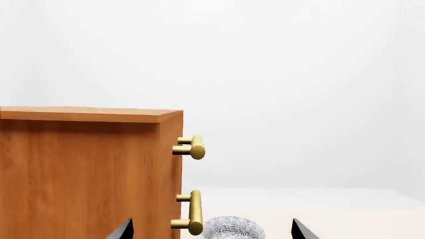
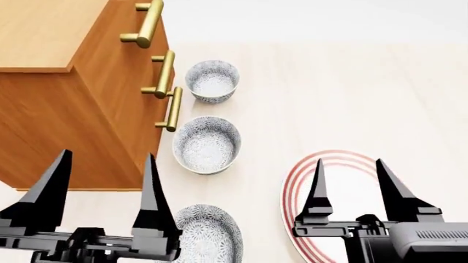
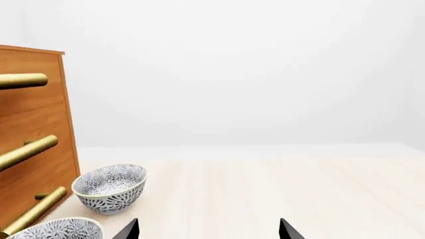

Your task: Put the bowl in the middle on the plate.

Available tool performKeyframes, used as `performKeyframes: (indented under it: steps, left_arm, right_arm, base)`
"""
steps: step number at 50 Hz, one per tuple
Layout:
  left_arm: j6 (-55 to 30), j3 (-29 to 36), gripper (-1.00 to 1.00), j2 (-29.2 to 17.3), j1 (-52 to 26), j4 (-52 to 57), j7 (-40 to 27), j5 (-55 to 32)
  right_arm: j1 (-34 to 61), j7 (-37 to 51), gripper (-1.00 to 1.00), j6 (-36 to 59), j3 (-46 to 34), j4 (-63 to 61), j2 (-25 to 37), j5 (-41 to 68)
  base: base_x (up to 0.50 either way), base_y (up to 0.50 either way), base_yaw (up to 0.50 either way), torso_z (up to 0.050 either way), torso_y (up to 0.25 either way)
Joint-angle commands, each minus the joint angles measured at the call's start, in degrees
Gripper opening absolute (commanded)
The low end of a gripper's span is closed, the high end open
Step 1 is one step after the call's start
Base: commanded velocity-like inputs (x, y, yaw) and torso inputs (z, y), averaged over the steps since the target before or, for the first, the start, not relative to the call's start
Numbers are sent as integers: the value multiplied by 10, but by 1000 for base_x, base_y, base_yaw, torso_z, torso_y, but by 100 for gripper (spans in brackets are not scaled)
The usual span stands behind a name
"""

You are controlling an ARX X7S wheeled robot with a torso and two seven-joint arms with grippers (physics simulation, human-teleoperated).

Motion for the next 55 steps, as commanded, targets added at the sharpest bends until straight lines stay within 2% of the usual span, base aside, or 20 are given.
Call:
performKeyframes:
  steps: [1, 8, 18, 31, 34, 35, 47, 52, 53, 55]
  left_arm:
    - [84, 256, 100, -177, -171, 25, -231, -29]
    - [89, 315, 100, -184, -222, 25, -256, -28]
    - [95, 354, 100, -191, -257, 24, -276, -29]
    - [124, 365, 100, -204, -267, 19, -288, -31]
    - [98, 375, 100, -200, -278, 24, -294, -26]
    - [125, 376, 100, -198, -275, 18, -287, -25]
    - [113, 387, 100, -201, -289, 18, -297, -30]
    - [117, 385, 100, -205, -290, 13, -299, -35]
    - [116, 386, 100, -204, -290, 14, -298, -35]
    - [110, 388, 100, -198, -293, 9, -293, -39]
  right_arm:
    - [-2, 5, 100, 2, -7, -10, 7, -3]
    - [-2, 7, 100, 0, -9, -8, 9, -2]
    - [-1, 10, 100, -2, -12, -6, 12, -1]
    - [0, 15, 100, -2, -14, -7, 16, 3]
    - [1, 16, 100, -2, -14, -5, 17, 4]
    - [2, 16, 100, -1, -15, -5, 18, 4]
    - [4, 19, 100, 4, -12, -18, 18, 29]
    - [65, 38, 100, 136, 5, -89, 44, 82]
    - [87, 42, 100, 168, -8, -104, 59, 71]
    - [144, 62, 100, 243, 5, -127, 72, 119]
  base:
    - [0, 0, 0, 0, 0]
    - [0, 0, 0, 0, 0]
    - [0, 0, 0, 0, 0]
    - [0, 0, 0, 0, -38]
    - [0, 0, 0, 0, -239]
    - [0, 0, 0, 0, 0]
    - [0, 0, 0, 0, 0]
    - [0, 0, 0, 0, 0]
    - [0, 0, 0, 0, 0]
    - [0, 0, 0, 0, 0]
